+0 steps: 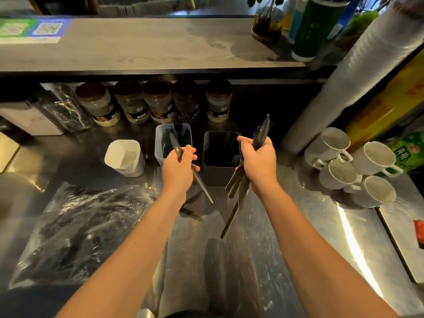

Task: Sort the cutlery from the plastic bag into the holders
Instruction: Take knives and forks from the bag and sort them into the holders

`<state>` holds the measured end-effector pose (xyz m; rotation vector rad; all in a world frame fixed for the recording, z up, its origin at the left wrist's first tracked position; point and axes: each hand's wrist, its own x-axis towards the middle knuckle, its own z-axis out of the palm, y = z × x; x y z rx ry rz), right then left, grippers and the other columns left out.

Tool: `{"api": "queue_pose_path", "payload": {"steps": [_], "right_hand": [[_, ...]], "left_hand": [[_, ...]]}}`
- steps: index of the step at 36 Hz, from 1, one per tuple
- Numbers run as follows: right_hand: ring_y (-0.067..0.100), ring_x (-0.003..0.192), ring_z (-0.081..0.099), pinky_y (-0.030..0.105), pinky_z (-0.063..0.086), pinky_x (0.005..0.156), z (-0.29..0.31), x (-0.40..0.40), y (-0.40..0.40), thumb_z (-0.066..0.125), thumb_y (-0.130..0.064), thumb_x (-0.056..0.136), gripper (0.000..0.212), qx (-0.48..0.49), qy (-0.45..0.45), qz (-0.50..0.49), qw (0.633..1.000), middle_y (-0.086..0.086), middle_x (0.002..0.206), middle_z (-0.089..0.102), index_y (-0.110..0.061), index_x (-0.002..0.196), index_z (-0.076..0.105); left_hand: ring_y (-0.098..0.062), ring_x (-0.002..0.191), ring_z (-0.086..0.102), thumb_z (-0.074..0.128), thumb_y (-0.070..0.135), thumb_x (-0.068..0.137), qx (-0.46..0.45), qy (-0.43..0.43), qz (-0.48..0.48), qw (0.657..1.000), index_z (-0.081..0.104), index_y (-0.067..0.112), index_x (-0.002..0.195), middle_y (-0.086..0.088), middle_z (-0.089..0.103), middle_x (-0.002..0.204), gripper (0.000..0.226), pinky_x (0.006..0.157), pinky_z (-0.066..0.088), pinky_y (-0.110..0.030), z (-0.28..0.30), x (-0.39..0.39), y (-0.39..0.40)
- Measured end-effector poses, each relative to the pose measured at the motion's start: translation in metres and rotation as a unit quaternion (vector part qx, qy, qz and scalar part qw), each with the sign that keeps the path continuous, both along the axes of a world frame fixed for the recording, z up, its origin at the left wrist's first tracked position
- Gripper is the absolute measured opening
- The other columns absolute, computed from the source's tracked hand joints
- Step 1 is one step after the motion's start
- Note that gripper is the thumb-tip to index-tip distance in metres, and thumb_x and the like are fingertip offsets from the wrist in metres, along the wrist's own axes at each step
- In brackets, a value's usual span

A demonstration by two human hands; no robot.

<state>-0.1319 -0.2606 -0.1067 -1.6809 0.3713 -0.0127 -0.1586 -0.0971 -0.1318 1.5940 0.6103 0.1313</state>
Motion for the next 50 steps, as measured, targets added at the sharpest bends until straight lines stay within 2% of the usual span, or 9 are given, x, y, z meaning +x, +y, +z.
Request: {"api": "queue_pose_path", "payload": {"steps": [5, 9, 18, 23, 28, 31, 34, 42, 50], "right_hand": [[0.018, 0.042, 0.050, 0.030, 0.049, 0.047, -0.004, -0.005, 0.001, 0.071, -0.023, 0.091, 0.022, 0.127, 0.054, -0.030, 0.990, 0.002, 0.058, 0.051, -0.012, 0.104, 0.058], [0.014, 0.042, 0.048, 0.029, 0.047, 0.046, -0.008, -0.007, 0.008, 0.061, -0.017, 0.098, 0.013, 0.140, 0.067, 0.001, 0.988, 0.003, 0.081, 0.073, -0.008, 0.102, 0.053], [0.013, 0.049, 0.050, 0.029, 0.046, 0.047, -0.012, -0.018, 0.045, 0.064, -0.027, 0.098, 0.015, 0.149, 0.130, 0.156, 0.968, 0.004, 0.071, 0.059, -0.015, 0.094, 0.056], [0.012, 0.053, 0.051, 0.029, 0.048, 0.051, -0.012, -0.021, 0.055, 0.063, -0.030, 0.099, 0.017, 0.127, 0.127, 0.182, 0.967, 0.000, 0.069, 0.058, -0.016, 0.093, 0.056], [0.012, 0.053, 0.049, 0.031, 0.049, 0.053, -0.007, -0.027, 0.058, 0.064, -0.032, 0.098, 0.021, 0.118, 0.098, 0.201, 0.968, -0.003, 0.064, 0.053, -0.015, 0.093, 0.053], [0.015, 0.056, 0.051, 0.037, 0.050, 0.059, -0.004, -0.031, 0.058, 0.064, -0.034, 0.096, 0.023, 0.079, 0.078, 0.194, 0.975, -0.003, 0.065, 0.056, -0.012, 0.096, 0.056], [0.014, 0.063, 0.055, 0.038, 0.050, 0.064, 0.000, -0.036, 0.063, 0.064, -0.033, 0.095, 0.020, 0.012, 0.035, 0.190, 0.981, -0.003, 0.070, 0.060, -0.014, 0.096, 0.058], [0.007, 0.056, 0.051, 0.027, 0.044, 0.056, 0.024, -0.058, 0.064, 0.057, -0.019, 0.097, 0.015, -0.007, -0.044, 0.283, 0.958, -0.011, 0.059, 0.056, -0.019, 0.082, 0.060], [0.011, 0.056, 0.056, 0.028, 0.048, 0.054, 0.020, -0.075, 0.059, 0.061, -0.037, 0.099, 0.028, 0.044, 0.000, 0.299, 0.953, -0.001, 0.067, 0.061, -0.012, 0.089, 0.064]], "left_hand": [[-0.014, 0.077, 0.064, 0.040, 0.031, 0.107, -0.063, 0.008, 0.044, 0.997, 0.066, 0.020, 0.092, 0.004, 0.065, 0.083, 0.032, 0.068, 0.058, -0.033, 0.006, 0.005, 0.017], [-0.014, 0.079, 0.058, 0.052, 0.025, 0.099, -0.098, -0.014, 0.091, 0.991, 0.068, 0.015, 0.100, 0.001, 0.055, 0.087, 0.019, 0.064, 0.056, -0.031, 0.010, 0.012, 0.035], [-0.010, 0.098, 0.068, 0.053, 0.019, 0.102, 0.089, -0.150, 0.125, 0.977, 0.063, 0.031, 0.107, 0.004, 0.070, 0.102, 0.016, 0.085, 0.060, -0.034, 0.016, 0.048, 0.080], [-0.013, 0.097, 0.066, 0.057, 0.025, 0.099, 0.236, -0.099, 0.010, 0.967, 0.067, 0.027, 0.108, 0.010, 0.068, 0.096, 0.014, 0.086, 0.056, -0.033, 0.004, 0.067, 0.093], [-0.023, 0.120, 0.044, 0.066, 0.046, 0.091, 0.395, -0.007, -0.059, 0.917, 0.049, 0.018, 0.138, 0.002, 0.056, 0.122, 0.058, 0.100, 0.043, -0.038, 0.001, 0.062, 0.099], [-0.018, 0.103, 0.058, 0.056, 0.043, 0.098, 0.263, -0.054, -0.054, 0.962, 0.061, 0.017, 0.117, 0.000, 0.063, 0.106, 0.032, 0.089, 0.050, -0.036, 0.029, 0.039, 0.077], [-0.011, 0.076, 0.061, 0.043, 0.046, 0.103, 0.089, 0.024, -0.204, 0.975, 0.064, 0.018, 0.108, 0.002, 0.066, 0.091, 0.036, 0.066, 0.047, -0.025, 0.059, 0.011, 0.045], [0.006, 0.074, 0.063, 0.048, 0.032, 0.104, 0.024, -0.005, -0.245, 0.969, 0.066, 0.027, 0.102, 0.008, 0.068, 0.087, 0.018, 0.061, 0.047, -0.012, 0.063, -0.029, 0.028], [-0.017, 0.088, 0.062, 0.050, 0.026, 0.104, 0.016, 0.009, -0.224, 0.974, 0.068, 0.018, 0.101, -0.007, 0.070, 0.096, 0.020, 0.079, 0.053, -0.035, 0.053, -0.044, 0.039]]}}
